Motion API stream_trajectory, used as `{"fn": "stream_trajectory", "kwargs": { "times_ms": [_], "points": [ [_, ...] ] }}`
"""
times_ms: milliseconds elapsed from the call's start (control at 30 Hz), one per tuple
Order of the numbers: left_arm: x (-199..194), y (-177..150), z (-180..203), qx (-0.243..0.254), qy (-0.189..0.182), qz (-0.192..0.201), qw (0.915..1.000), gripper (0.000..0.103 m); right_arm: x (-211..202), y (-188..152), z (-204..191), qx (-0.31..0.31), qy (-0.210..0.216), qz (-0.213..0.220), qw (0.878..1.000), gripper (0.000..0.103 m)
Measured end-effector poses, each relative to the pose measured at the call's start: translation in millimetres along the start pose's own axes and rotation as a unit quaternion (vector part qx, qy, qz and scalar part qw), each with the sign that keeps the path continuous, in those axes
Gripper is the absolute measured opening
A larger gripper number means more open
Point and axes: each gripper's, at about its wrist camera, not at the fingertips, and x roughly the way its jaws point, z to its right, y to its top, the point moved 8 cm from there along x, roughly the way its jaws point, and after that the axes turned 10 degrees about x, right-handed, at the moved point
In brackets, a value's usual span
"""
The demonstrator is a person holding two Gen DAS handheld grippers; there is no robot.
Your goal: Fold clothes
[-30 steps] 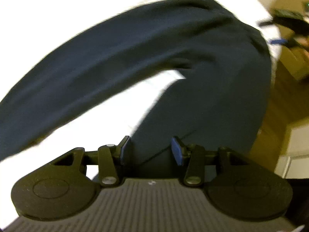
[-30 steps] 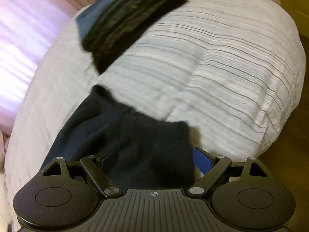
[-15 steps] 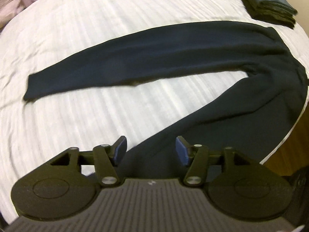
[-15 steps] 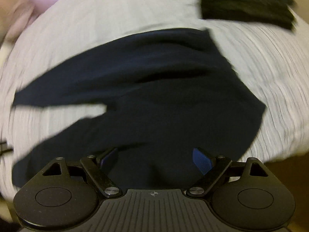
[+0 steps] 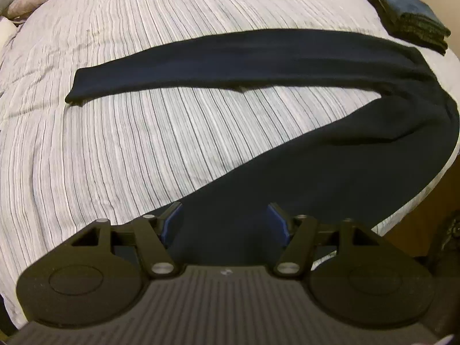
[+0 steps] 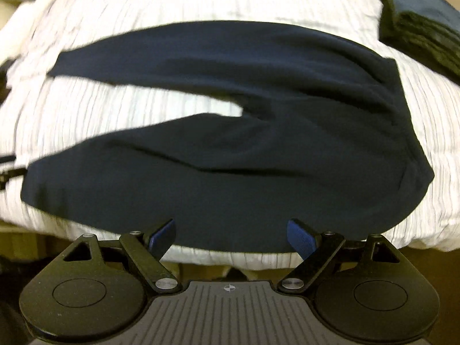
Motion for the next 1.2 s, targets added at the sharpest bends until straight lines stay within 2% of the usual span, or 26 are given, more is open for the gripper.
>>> {"fn": "stream_trajectory", "kwargs": {
  "times_ms": [333, 700, 1000, 1200],
  "points": [
    [-0.3, 9.8, -1.3, 0.011, -0.008, 0.015, 0.9998, 0.062, 4.9, -6.8, -21.9, -0.035, -0.019, -0.003, 0.999, 0.087],
    [1.8, 2.0, -1.1, 0.004, -0.001, 0.004, 1.0000, 0.063, 8.1, -4.3, -22.3, -0.043, -0.018, -0.010, 0.999, 0.087],
    [-5.1, -19.3, -1.8, -0.005, 0.032, -0.022, 0.9992, 0.064, 19.3, -2.9, -20.9, -0.068, -0.003, -0.027, 0.997, 0.087],
    [-25.1, -55.3, -23.9, -0.059, 0.074, -0.037, 0.9948, 0.065, 30.7, 2.0, -31.3, -0.107, 0.009, -0.039, 0.993, 0.087]
  ]
}}
